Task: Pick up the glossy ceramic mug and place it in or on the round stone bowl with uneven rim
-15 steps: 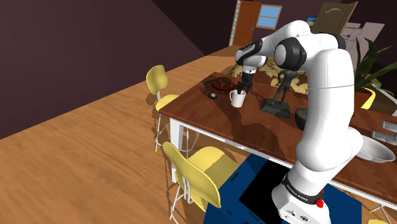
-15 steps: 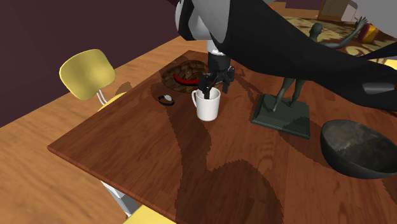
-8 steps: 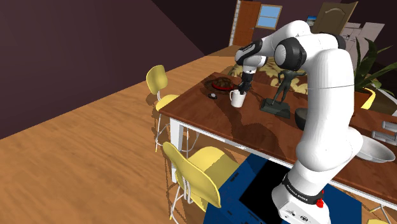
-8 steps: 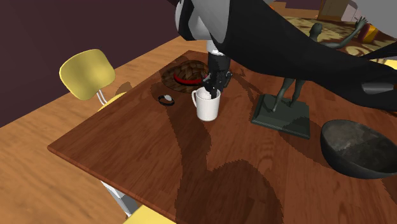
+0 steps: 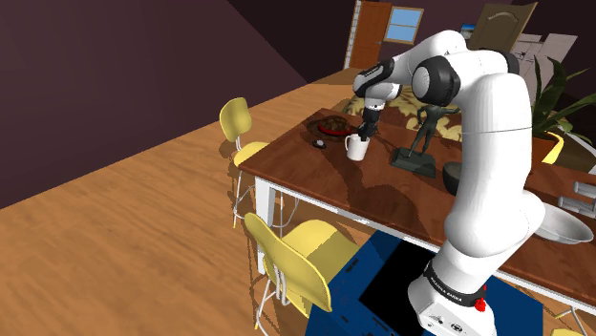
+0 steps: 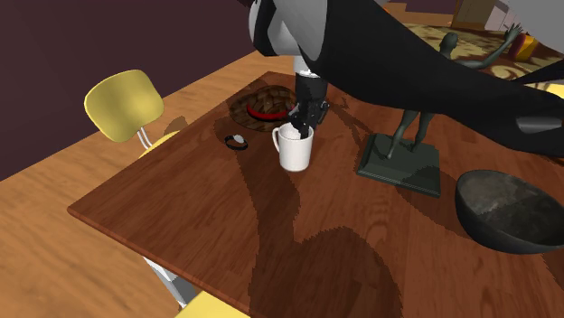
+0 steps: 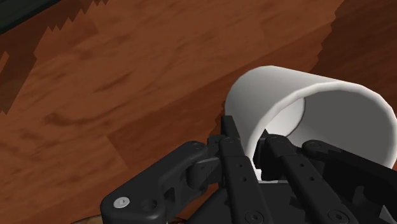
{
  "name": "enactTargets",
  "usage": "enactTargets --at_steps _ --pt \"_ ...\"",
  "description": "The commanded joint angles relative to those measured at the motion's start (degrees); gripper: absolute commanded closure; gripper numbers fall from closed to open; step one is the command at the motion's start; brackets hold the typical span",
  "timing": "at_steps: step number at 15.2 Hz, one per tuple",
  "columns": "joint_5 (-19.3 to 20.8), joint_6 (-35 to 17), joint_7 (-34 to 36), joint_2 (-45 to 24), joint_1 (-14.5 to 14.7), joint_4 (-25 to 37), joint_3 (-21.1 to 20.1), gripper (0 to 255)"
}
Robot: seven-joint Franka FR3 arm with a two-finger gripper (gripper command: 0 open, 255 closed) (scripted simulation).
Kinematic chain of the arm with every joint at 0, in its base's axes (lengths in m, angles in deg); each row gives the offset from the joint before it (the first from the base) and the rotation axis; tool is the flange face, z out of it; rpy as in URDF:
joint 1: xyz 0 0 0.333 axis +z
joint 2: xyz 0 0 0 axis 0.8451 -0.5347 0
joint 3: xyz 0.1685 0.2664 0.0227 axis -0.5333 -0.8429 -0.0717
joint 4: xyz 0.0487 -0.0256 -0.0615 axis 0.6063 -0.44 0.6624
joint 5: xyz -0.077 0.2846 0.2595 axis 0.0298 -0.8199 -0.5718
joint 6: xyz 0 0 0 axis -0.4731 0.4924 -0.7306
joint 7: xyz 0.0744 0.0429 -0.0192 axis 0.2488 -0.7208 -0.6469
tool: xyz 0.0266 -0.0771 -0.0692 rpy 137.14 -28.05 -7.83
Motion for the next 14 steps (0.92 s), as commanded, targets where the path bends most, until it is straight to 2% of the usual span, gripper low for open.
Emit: enactTargets --at_steps 1,14 --pt "0.26 0.94 0.19 0.54 0.07 0.46 0.14 255" --pt "1.83 9.51 1.42 3.45 0.13 6.41 0.9 255"
